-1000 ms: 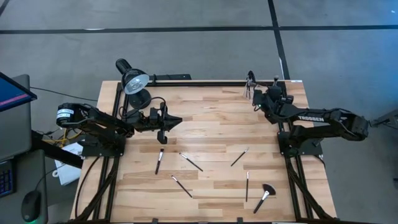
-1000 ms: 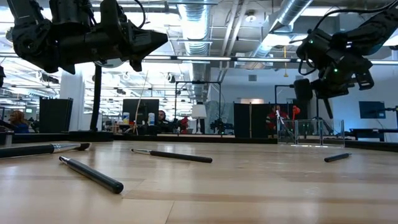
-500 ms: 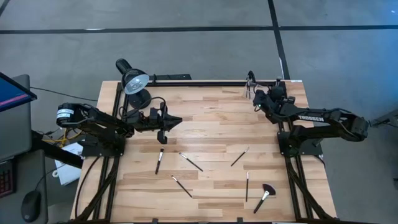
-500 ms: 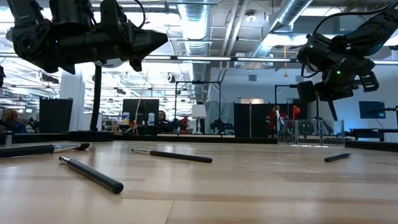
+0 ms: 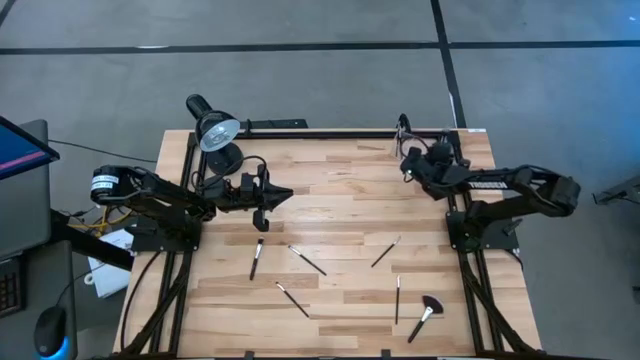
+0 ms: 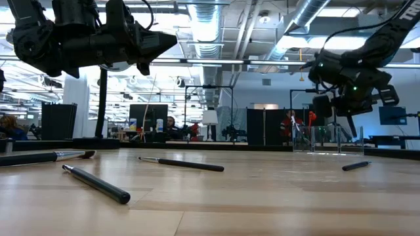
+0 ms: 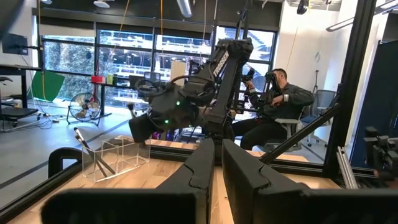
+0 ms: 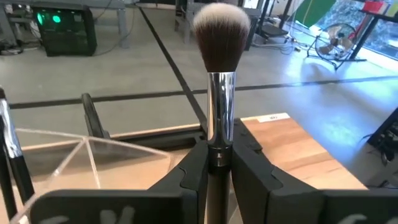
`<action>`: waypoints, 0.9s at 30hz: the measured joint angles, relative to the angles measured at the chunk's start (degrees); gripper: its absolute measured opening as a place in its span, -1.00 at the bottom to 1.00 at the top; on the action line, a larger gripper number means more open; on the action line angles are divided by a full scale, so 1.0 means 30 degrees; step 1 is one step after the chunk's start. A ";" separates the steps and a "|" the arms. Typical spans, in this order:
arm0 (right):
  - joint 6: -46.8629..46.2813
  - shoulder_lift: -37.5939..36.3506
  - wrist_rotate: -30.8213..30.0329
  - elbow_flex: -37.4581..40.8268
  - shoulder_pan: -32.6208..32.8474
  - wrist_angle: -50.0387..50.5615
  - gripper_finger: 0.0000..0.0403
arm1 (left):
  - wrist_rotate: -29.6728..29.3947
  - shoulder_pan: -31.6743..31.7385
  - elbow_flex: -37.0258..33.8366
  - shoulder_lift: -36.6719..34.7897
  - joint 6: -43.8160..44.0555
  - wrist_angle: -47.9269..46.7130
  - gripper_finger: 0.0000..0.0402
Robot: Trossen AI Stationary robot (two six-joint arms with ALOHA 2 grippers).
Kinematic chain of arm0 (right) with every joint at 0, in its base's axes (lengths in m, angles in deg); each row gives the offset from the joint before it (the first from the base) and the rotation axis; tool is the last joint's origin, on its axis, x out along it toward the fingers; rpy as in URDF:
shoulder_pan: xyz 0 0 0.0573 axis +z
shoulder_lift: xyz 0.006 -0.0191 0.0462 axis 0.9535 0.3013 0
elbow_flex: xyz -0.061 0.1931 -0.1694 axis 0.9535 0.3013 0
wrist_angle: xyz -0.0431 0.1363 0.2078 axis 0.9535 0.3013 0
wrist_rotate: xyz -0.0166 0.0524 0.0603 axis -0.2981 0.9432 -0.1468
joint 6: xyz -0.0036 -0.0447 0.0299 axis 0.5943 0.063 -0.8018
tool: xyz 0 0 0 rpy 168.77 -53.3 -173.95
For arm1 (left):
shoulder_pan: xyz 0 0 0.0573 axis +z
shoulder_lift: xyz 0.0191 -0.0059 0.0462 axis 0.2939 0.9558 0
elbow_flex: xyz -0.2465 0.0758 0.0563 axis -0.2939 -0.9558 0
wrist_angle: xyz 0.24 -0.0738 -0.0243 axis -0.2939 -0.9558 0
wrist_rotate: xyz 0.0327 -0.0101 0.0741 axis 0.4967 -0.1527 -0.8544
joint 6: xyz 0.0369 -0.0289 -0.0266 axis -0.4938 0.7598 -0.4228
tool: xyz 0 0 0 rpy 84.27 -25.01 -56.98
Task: Sort items
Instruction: Put the powder brush into the transparent organizer
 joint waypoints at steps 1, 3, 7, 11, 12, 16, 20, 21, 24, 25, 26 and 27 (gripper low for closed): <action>-0.0185 0.0220 0.0003 0.0000 0.0000 -0.0008 -0.73 | 0.0000 0.0000 0.0000 0.0000 0.0000 0.0000 -0.85; -0.0418 0.0581 -0.0002 0.0000 0.0000 -0.0051 -0.73 | 0.0000 0.0000 0.0000 0.0000 0.0000 -0.0006 -0.85; -0.0521 0.0779 -0.0006 0.0000 0.0028 -0.0051 -0.69 | 0.0000 0.0002 0.0000 0.0000 0.0000 -0.0005 -0.85; -0.0458 0.0738 0.0000 0.0000 0.0066 -0.0058 -0.61 | 0.0000 0.0000 0.0000 0.0000 0.0000 -0.0001 -0.85; -0.0405 0.0734 0.0042 0.0000 0.0066 -0.0058 -0.58 | 0.0000 0.0000 0.0000 0.0000 0.0000 -0.0007 -0.85; -0.0419 0.0737 0.0510 0.0000 0.0078 -0.0058 -0.41 | 0.0000 0.0000 0.0000 0.0000 0.0000 -0.0005 -0.85; -0.0249 0.0425 0.0379 0.0000 0.0497 -0.0058 -0.23 | 0.0000 0.0003 0.0000 0.0000 0.0000 0.0000 -0.85; -0.0112 0.0208 0.0222 0.0000 0.0666 -0.0056 -0.19 | 0.0000 0.0000 0.0000 0.0000 0.0000 -0.0007 -0.85; 0.0866 -0.0973 -0.0188 -0.0043 0.1199 -0.0045 -0.11 | 0.0000 0.0000 0.0000 0.0000 0.0000 -0.0002 -0.85; 0.1408 -0.1417 -0.0205 -0.0146 0.1377 -0.0049 -0.09 | 0.0000 0.0000 0.0000 0.0000 0.0000 0.0000 -0.85; 0.1967 -0.1957 -0.0197 -0.0249 0.1568 -0.0051 -0.08 | -0.0006 0.0000 0.0000 0.0000 0.0000 0.0000 -0.85; 0.2497 -0.2526 -0.0201 -0.0358 0.1770 -0.0051 -0.08 | -0.0033 0.0000 0.0000 0.0000 0.0000 -0.0002 -0.85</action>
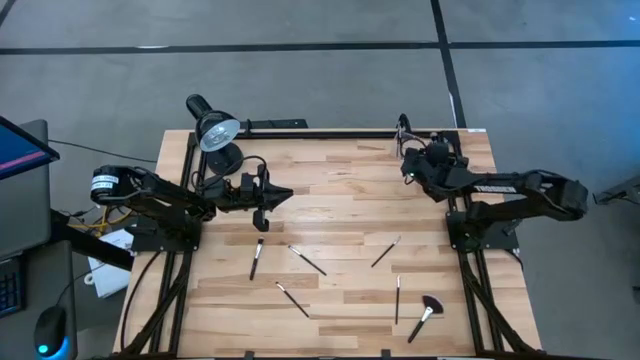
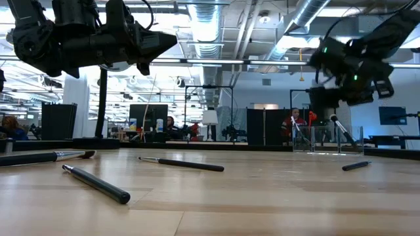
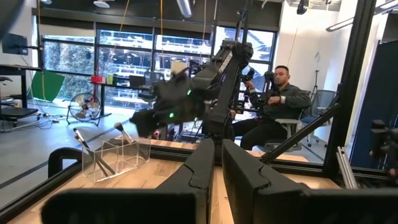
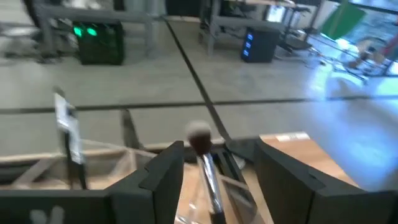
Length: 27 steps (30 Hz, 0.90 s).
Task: Sort items
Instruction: Put the powder brush into the transparent organizer
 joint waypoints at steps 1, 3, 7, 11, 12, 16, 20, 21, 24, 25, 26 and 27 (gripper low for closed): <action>0.0518 -0.0524 0.0038 -0.0139 0.0199 -0.0007 -0.08 | -0.0121 0.0001 0.0000 0.0000 0.0000 -0.0001 -0.85; 0.1660 -0.1696 0.0346 -0.0380 0.0628 0.0000 -0.08 | -0.0495 0.0000 0.0000 0.0000 0.0000 0.0002 -0.85; 0.3873 -0.3697 0.2998 -0.0814 0.1339 -0.0402 -0.13 | -0.0630 0.0069 0.0000 0.0000 0.0000 -0.0001 -0.85; 0.5776 -0.4948 0.8304 -0.0823 0.1516 -0.1257 -0.19 | -0.0630 0.0073 0.0000 0.0000 0.0000 0.0002 -0.85; 0.5835 -0.5147 0.9414 -0.0823 0.1522 -0.1210 -0.21 | -0.0622 0.0073 0.0000 0.0000 0.0000 0.0009 -0.85; 0.5870 -0.5393 1.1978 -0.0823 0.1559 -0.1086 -0.25 | -0.0627 0.0073 0.0000 -0.0095 0.0000 0.0165 -0.85; 0.5855 -0.5323 1.2254 -0.0823 0.1558 -0.1078 -0.28 | -0.0622 0.0073 0.0007 -0.0282 0.0000 0.0969 -0.85; 0.5855 -0.5323 1.2244 -0.0823 0.1553 -0.1086 -0.28 | -0.0622 0.0073 0.0007 -0.0411 0.0000 0.0994 -0.85; 0.5848 -0.5352 1.2199 -0.0823 0.1553 -0.1091 -0.29 | -0.0622 0.0073 0.0007 -0.0770 0.0000 0.1057 -0.85; 0.5848 -0.5344 1.2200 -0.0823 0.1553 -0.1077 -0.29 | -0.0622 0.0073 0.0007 -0.0910 0.0000 0.1087 -0.85; 0.5848 -0.5344 1.2200 -0.0823 0.1553 -0.1071 -0.29 | -0.0622 0.0073 0.0007 -0.1062 0.0000 0.1058 -0.85; 0.5848 -0.5344 1.2208 -0.0823 0.1553 -0.1071 -0.28 | -0.0622 0.0073 0.0007 -0.1177 0.0000 0.1094 -0.85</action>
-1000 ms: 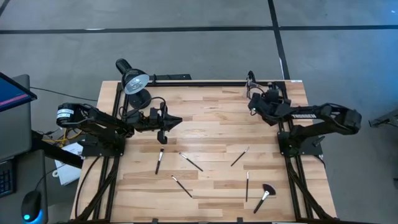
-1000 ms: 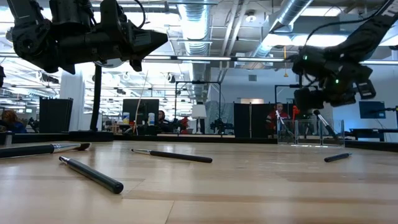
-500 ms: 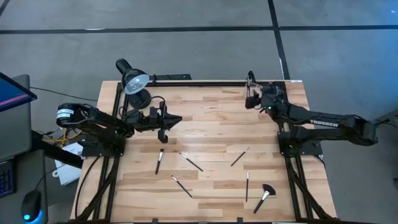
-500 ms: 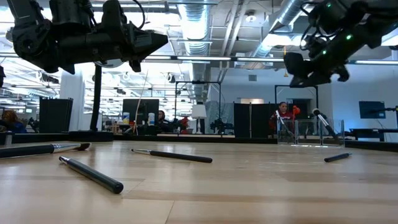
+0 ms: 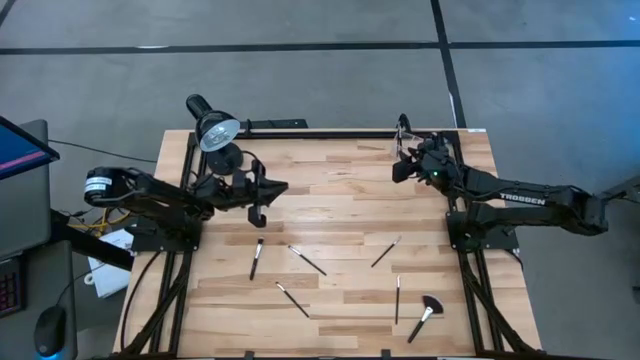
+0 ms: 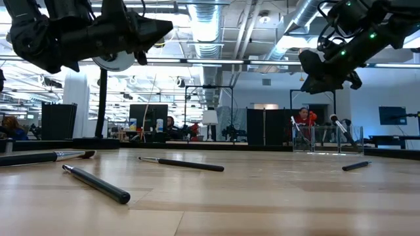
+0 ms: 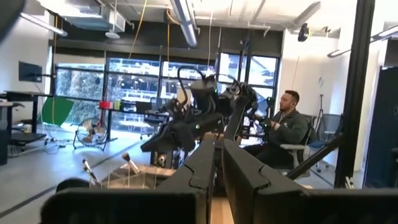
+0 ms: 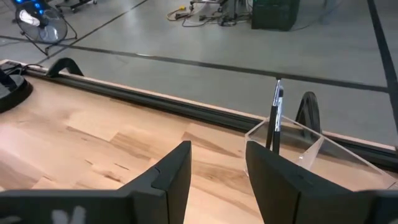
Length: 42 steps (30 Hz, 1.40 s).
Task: Sort items
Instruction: Put the powder brush into the transparent organizer
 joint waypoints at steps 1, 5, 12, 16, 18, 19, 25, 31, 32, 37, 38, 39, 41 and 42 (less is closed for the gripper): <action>0.0000 0.0000 -0.0007 0.0000 0.0000 0.0000 -0.28 | 0.0000 0.0000 0.0000 -0.0122 0.0000 -0.0013 -0.85; -0.0007 0.0000 -0.0004 0.0000 -0.0007 0.0007 -0.26 | 0.0000 0.0000 0.0000 -0.0445 0.0000 -0.0094 -0.85; -0.0007 0.0000 0.0000 0.0000 -0.0007 0.0007 -0.28 | 0.0000 0.0000 0.0000 -0.0448 0.0000 -0.0174 -0.85; -0.0007 0.0000 0.0003 0.0000 -0.0007 0.0007 -0.28 | 0.0000 0.0000 0.0000 -0.0440 0.0003 -0.0174 -0.85; -0.0007 0.0000 0.0007 0.0000 -0.0007 0.0007 -0.28 | 0.0000 -0.0048 0.0000 -0.0440 0.0100 -0.0174 -0.85; -0.0007 0.0000 0.0007 0.0000 -0.0007 0.0007 -0.27 | 0.0000 -0.0097 0.0000 -0.0440 0.0162 -0.0181 -0.85; -0.0010 0.0000 0.0007 0.0000 -0.0007 0.0007 -0.27 | 0.0010 -0.0679 0.0000 -0.0440 0.0219 -0.0189 -0.85; -0.0014 0.0000 0.0015 0.0000 -0.0007 0.0007 -0.29 | 0.0015 -0.0940 0.0000 -0.0440 0.0219 -0.0181 -0.85; -0.0015 0.0000 0.0014 0.0000 -0.0007 0.0008 -0.29 | 0.0023 -0.0952 0.0000 -0.0440 0.0219 -0.0181 -0.85; -0.0015 0.0000 0.0015 -0.0002 -0.0007 0.0007 -0.27 | 0.0142 -0.1429 0.0000 -0.0437 0.0215 -0.0185 -0.85; -0.0015 0.0000 0.0019 0.0000 -0.0007 0.0010 -0.27 | 0.0144 -0.1532 0.0000 -0.0433 0.0219 -0.0189 -0.85; -0.0015 0.0000 0.0015 0.0000 -0.0007 0.0009 -0.26 | 0.0138 -0.1634 0.0000 -0.0433 0.0219 -0.0187 -0.85; -0.0015 0.0000 0.0015 0.0000 -0.0007 0.0007 -0.26 | 0.0138 -0.1833 0.0000 -0.0433 0.0219 -0.0189 -0.85; -0.0015 0.0000 0.0022 0.0000 -0.0007 0.0007 -0.26 | 0.0138 -0.1931 0.0000 -0.0433 0.0219 -0.0189 -0.85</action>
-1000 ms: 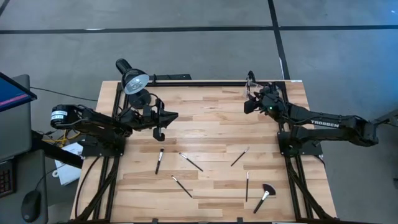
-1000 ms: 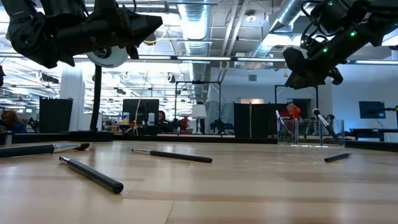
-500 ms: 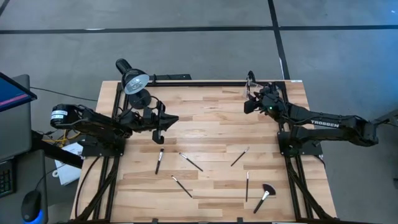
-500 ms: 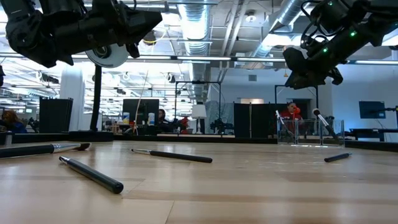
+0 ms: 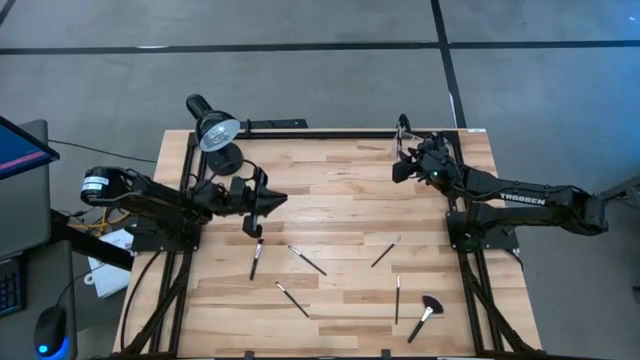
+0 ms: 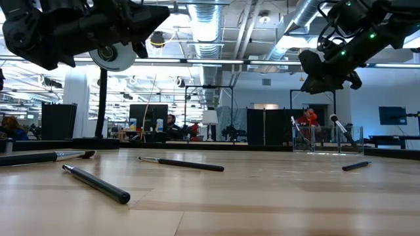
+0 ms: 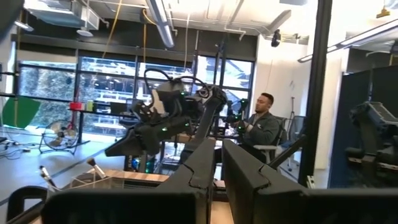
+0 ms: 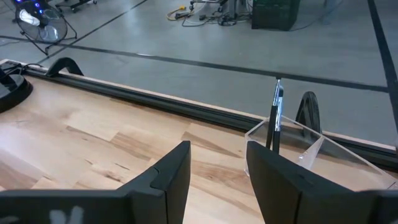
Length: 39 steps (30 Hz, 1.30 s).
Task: Sort items
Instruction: Put the powder brush into the transparent organizer
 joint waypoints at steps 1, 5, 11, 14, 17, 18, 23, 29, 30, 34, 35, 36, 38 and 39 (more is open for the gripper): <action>0.0000 0.0000 -0.0007 0.0000 0.0000 0.0000 -0.26 | 0.0042 -0.0091 0.0000 0.0000 -0.0003 -0.0011 -0.85; 0.0000 0.0000 0.0000 0.0000 0.0000 0.0002 -0.26 | 0.0552 -0.0374 -0.0007 0.0000 0.0002 -0.0098 -0.85; 0.0000 0.0000 0.0000 0.0000 0.0000 0.0007 -0.28 | 0.0987 -0.1218 -0.0013 0.0007 0.0000 -0.0445 -0.85; 0.0000 0.0000 0.0000 0.0000 0.0000 0.0007 -0.28 | 0.0995 -0.1516 -0.0016 0.0007 -0.0060 -0.0668 -0.85; 0.0000 0.0000 -0.0001 0.0000 0.0000 0.0007 -0.27 | 0.0980 -0.1712 -0.0022 0.0007 -0.0065 -0.1223 -0.85; 0.0000 0.0000 0.0000 0.0000 0.0000 0.0007 -0.26 | 0.0974 -0.1749 -0.0019 0.0007 -0.0066 -0.1345 -0.85; 0.0000 0.0000 -0.0007 0.0000 0.0000 0.0007 -0.26 | 0.0969 -0.1792 -0.0018 0.0007 -0.0066 -0.2084 -0.85; 0.0000 0.0000 -0.0001 0.0000 0.0000 0.0007 -0.28 | 0.0951 -0.1784 -0.0020 0.0007 -0.0858 -0.3878 -0.85; 0.0000 0.0000 0.0000 0.0000 0.0000 0.0001 -0.29 | 0.0944 -0.1784 -0.0019 0.0007 -0.1044 -0.4014 -0.85; 0.0000 0.0000 -0.0004 0.0000 0.0000 0.0003 -0.28 | 0.0694 -0.1694 -0.0015 0.0007 -0.1290 -0.3935 -0.85; 0.0000 0.0000 -0.0007 -0.0002 0.0000 0.0007 -0.28 | 0.0675 -0.1617 -0.0015 0.0007 -0.1284 -0.3934 -0.85; 0.0000 0.0000 0.0000 0.0000 0.0000 0.0005 -0.28 | 0.0643 -0.1520 -0.0020 0.0007 -0.1172 -0.3934 -0.85; 0.0000 0.0000 -0.0007 0.0000 0.0000 0.0007 -0.27 | 0.0539 -0.1256 -0.0018 0.0007 -0.0320 -0.3937 -0.85; 0.0000 0.0000 -0.0007 0.0000 0.0000 0.0007 -0.27 | 0.0512 -0.1097 -0.0011 0.0007 0.0249 -0.3992 -0.85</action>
